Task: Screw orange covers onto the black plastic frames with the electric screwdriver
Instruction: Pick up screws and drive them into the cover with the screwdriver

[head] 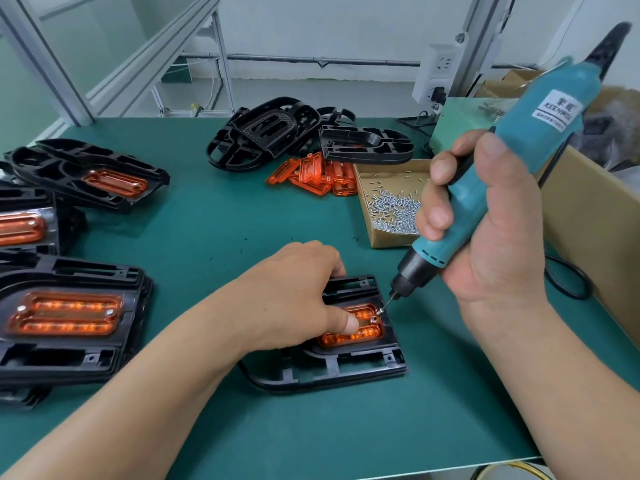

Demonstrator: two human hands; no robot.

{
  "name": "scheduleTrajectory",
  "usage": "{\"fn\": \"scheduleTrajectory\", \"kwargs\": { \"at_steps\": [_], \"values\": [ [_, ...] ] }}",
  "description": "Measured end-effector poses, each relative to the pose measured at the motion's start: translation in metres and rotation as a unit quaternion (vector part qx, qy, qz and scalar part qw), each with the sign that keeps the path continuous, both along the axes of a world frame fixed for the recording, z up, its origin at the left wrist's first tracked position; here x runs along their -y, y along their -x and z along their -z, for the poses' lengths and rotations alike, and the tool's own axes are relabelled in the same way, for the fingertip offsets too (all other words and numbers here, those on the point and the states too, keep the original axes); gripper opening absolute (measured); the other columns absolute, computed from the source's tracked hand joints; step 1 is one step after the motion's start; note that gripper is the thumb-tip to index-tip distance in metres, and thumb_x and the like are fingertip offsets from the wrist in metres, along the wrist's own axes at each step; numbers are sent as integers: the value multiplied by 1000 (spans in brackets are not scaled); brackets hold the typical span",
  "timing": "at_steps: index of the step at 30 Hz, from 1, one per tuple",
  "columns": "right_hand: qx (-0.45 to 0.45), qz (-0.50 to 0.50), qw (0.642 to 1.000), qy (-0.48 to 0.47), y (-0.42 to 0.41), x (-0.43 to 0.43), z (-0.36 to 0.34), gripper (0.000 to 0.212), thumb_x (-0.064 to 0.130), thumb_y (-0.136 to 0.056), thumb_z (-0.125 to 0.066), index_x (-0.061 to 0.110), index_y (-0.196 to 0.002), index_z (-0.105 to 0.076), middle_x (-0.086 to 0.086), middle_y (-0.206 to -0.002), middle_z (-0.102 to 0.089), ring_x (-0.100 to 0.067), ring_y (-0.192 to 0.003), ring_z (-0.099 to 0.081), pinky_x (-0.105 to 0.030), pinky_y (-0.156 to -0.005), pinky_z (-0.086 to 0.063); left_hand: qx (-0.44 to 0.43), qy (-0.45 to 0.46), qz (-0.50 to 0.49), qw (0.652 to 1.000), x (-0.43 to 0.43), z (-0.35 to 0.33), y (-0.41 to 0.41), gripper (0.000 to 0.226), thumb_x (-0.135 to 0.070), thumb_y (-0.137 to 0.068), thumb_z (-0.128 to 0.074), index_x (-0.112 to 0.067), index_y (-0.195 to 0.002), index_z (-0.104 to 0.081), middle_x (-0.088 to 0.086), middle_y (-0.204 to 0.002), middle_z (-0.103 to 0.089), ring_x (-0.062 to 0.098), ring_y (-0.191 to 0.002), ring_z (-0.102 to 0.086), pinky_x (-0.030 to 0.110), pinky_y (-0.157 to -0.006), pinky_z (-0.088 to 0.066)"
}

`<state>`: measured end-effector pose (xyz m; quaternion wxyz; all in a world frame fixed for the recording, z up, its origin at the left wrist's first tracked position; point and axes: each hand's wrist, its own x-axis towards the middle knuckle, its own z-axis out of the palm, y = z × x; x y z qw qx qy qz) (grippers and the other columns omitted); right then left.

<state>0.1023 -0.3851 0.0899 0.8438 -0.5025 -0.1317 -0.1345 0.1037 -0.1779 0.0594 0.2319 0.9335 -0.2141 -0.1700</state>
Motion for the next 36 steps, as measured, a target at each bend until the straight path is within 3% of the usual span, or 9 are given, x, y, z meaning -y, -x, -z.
{"fn": "scheduleTrajectory", "kwargs": {
  "at_steps": [10,16,21,26,32,36],
  "values": [
    [6,-8,1000,23,3,-7,-2,18,23,-106,-47,16,-91,-56,-3,-82,-60,-13,-45,-50,-23,-46,-41,-9,-4,-1,1000,0,-1,0,45,-58,-79,-82,-40,-107,-53,-20,-106,-51,0,-101,-50,30,-85,-46],
    [45,-35,997,47,5,-9,-3,15,27,-102,-59,13,-97,-55,-4,-83,-62,-16,-45,-53,-25,-46,-41,-4,-6,-2,1000,1,-1,0,43,-58,-78,-83,-39,-103,-54,-18,-104,-53,2,-98,-51,31,-84,-48],
    [100,-89,986,99,9,-22,-8,34,44,-96,-72,14,-105,-60,-11,-89,-63,-23,-46,-54,-27,-49,-43,-12,14,-16,1000,2,-3,2,39,-53,-77,-86,-36,-98,-58,-14,-101,-58,5,-90,-60,35,-82,-55],
    [86,-108,979,150,8,-35,-11,42,48,-90,-76,13,-108,-61,-22,-80,-57,-28,-45,-52,-30,-49,-42,-27,20,2,999,2,-3,0,52,-53,-79,-84,-35,-121,-59,-12,-122,-61,14,-112,-61,42,-98,-53],
    [80,-108,977,165,7,-36,-11,41,42,-92,-75,9,-106,-57,-26,-77,-47,-27,-44,-50,-29,-48,-41,-29,15,8,999,2,-2,-2,54,-52,-80,-83,-35,-125,-58,-11,-127,-59,15,-116,-60,42,-101,-52],
    [76,-100,975,184,6,-35,-11,20,24,-98,-69,8,-102,-57,-31,-69,-42,-32,-41,-45,-30,-46,-41,-28,13,12,999,3,-2,-2,54,-51,-80,-83,-35,-124,-59,-11,-127,-60,15,-116,-60,43,-101,-52]
  ]
}}
